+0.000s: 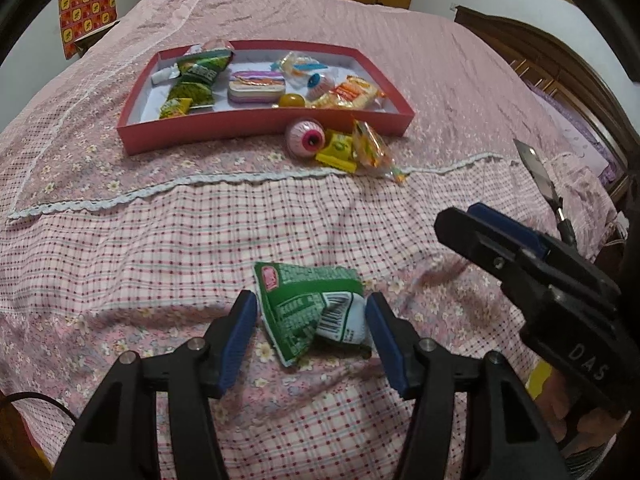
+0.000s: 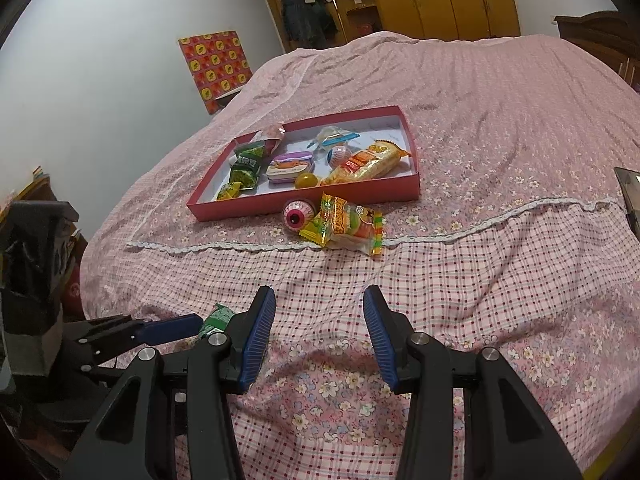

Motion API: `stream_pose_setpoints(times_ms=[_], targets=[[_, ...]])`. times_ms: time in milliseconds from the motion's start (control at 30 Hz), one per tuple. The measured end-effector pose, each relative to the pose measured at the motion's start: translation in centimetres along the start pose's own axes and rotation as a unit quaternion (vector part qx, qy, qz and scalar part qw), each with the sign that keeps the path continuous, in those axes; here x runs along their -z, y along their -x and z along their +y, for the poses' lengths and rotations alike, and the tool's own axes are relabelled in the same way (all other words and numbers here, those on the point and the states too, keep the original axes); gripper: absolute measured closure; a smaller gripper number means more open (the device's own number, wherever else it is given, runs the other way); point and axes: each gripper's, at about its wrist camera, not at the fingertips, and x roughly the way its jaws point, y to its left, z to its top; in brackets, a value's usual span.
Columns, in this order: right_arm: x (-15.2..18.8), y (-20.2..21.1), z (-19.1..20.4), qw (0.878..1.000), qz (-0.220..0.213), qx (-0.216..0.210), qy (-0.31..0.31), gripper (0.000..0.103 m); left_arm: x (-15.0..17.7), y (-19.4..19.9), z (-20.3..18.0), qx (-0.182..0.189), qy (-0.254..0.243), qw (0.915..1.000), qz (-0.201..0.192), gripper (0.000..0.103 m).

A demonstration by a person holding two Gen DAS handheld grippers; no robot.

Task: Organize snacks
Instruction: 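Close the left tool on the green snack bag and lift it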

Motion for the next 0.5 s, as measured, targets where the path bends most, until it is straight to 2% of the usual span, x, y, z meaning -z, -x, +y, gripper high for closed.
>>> stream_pose_setpoints(times_ms=[167, 367, 500], targets=[[0.1, -0.1, -0.5, 1.000, 0.001, -0.002, -0.008, 0.056, 0.1, -0.7, -0.6, -0.018, -0.012, 0.9998, 0.002, 0.042], [0.3, -0.2, -1.1, 1.000, 0.003, -0.004, -0.015, 0.056, 0.2, -1.3, -0.7, -0.023, -0.015, 0.9996, 0.003, 0.042], [0.4, -0.4, -1.3, 1.000, 0.006, -0.005, -0.018, 0.056, 0.3, -1.2, -0.8, -0.021, -0.018, 0.9996, -0.005, 0.049]])
